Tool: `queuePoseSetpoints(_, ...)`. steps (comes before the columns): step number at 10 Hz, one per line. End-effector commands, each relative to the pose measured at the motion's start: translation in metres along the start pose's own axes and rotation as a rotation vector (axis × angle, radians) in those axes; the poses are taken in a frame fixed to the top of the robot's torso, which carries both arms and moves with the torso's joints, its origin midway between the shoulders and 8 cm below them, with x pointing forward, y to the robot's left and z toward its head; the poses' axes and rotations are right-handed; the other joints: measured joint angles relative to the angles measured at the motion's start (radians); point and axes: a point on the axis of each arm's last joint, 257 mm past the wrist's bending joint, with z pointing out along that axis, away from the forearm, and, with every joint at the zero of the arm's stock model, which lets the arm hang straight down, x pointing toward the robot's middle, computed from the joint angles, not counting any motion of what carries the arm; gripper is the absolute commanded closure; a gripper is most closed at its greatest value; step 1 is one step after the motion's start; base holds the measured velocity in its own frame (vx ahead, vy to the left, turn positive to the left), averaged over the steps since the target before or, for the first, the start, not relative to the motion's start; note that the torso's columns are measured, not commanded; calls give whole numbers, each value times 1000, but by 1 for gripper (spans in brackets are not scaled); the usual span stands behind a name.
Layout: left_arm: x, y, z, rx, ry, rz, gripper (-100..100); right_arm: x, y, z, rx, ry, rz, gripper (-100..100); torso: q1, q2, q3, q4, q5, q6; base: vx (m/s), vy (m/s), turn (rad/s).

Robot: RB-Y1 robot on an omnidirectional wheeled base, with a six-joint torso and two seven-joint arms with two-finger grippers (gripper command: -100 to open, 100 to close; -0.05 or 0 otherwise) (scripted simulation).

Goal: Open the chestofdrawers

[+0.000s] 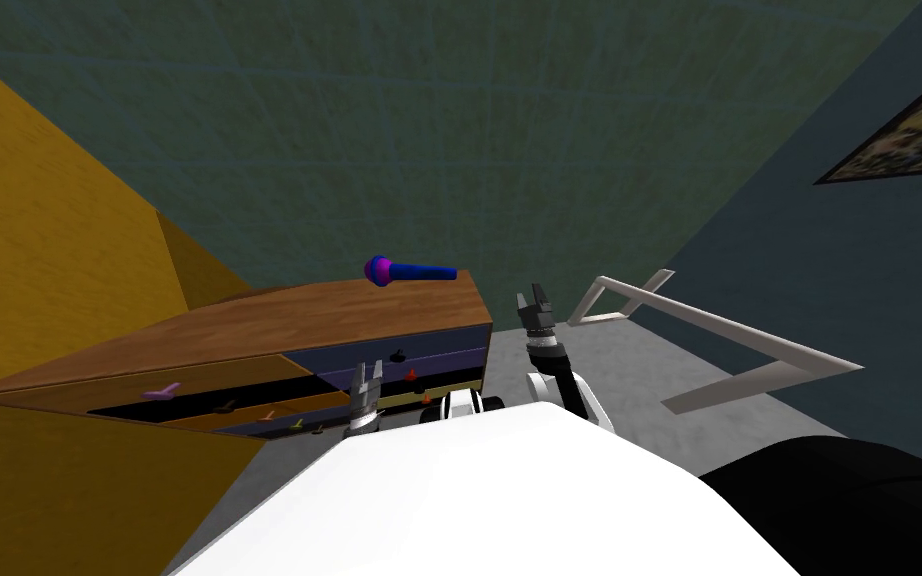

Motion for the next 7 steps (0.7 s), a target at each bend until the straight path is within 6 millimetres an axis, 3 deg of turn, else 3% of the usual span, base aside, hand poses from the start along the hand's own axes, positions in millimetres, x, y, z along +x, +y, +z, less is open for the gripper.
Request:
queuePoseSetpoints(1, 0, 11, -15, -21, -7, -1, -100, 0, 0, 0, 0, 0, 0, 0, 3, 0, 0, 0, 0, 0, 0, -68, 0)
queuePoseSetpoints(4, 1, 18, -28, -34, -13, -3, -100, 0, 0, 0, 0, 0, 0, 0, 3, 0, 0, 0, 1, 0, 11, -53, 42)
queuePoseSetpoints(7, 1, 18, -28, -35, -13, -3, -100, 0, 0, 0, 0, 0, 0, 0, 5, 1, 0, 0, 1, 0, 0, -11, -1)
